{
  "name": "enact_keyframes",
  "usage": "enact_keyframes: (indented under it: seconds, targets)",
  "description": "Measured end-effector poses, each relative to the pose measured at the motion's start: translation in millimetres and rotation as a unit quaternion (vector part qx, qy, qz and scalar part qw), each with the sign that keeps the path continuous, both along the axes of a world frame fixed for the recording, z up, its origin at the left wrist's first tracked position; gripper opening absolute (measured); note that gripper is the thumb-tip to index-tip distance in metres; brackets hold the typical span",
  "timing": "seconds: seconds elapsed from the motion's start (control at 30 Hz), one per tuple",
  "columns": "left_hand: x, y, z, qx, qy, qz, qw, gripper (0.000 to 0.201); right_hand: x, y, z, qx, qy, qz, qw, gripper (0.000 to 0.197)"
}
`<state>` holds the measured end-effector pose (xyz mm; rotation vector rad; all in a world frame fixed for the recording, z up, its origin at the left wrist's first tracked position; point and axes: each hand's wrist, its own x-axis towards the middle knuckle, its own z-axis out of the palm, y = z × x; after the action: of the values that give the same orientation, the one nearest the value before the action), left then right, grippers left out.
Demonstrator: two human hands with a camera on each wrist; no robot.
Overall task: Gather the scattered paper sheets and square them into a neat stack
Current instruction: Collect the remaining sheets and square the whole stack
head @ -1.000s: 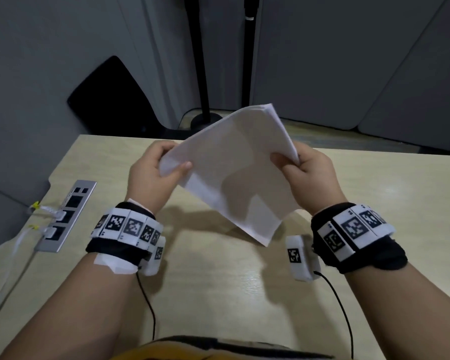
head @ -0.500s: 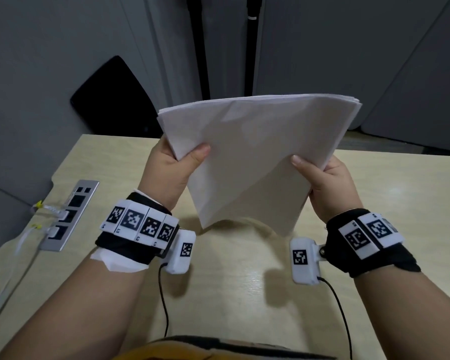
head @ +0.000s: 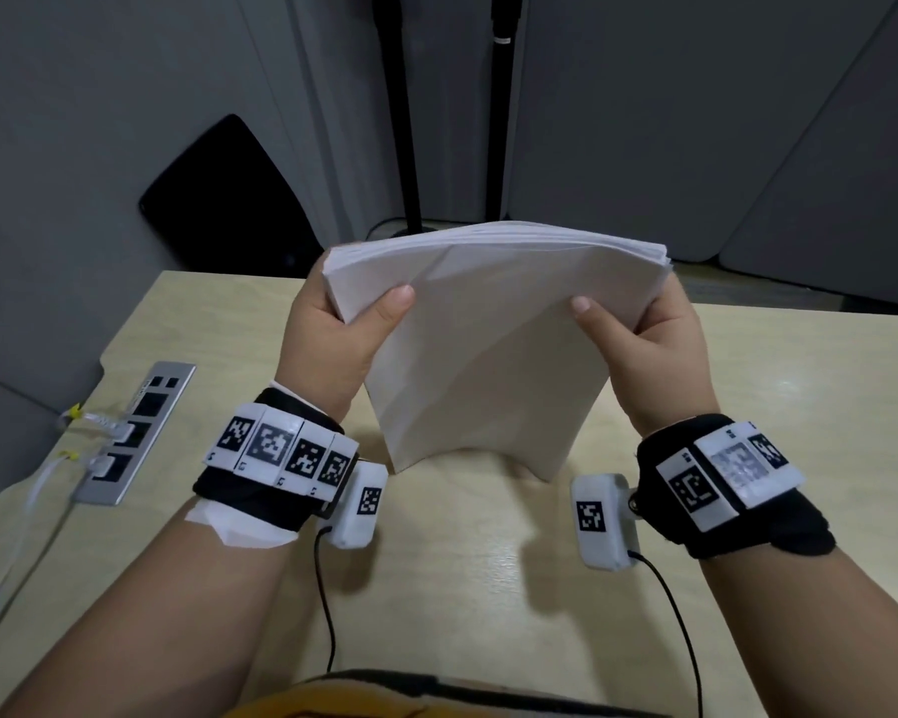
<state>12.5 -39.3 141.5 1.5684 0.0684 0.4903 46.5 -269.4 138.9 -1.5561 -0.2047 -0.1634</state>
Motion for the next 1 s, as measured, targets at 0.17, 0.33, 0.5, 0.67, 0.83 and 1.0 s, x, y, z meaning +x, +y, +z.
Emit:
enact_keyframes:
  seconds: [0.17,0.33,0.5,0.67,0.83,1.0]
  targets:
    - [-0.5,-10.0,24.1,0.023,-0.042,0.017,0.999,0.024,-0.8,4.9,13.9,-0.143,-0.185,-0.096,0.968,0.074]
    - [4.9,-21.5,37.9,0.056,-0.076,0.116,0.989,0.013,-0.2,14.6,27.2,-0.272,-0.295,-0.1,0.91,0.044]
    - [5.0,-22.7,38.1,0.083,-0.061,0.139,0.985,0.015,1.5,12.1,24.5,-0.357,-0.279,-0.103,0.886,0.033]
    - [5.0,-20.7,38.4,0.082,-0.062,0.148,0.984,0.017,-1.7,10.3,22.9,-0.307,-0.255,-0.15,0.904,0.038]
    - [-2.8,-7.8,12.3,0.059,-0.061,0.047,0.995,0.064,-5.1,7.5,15.4,-0.147,-0.069,-0.129,0.978,0.064]
    - [-7.7,-1.9,-18.4,0.032,0.071,-0.062,0.995,0.091,3.8,3.8,-9.6,-0.093,0.092,-0.032,0.991,0.024]
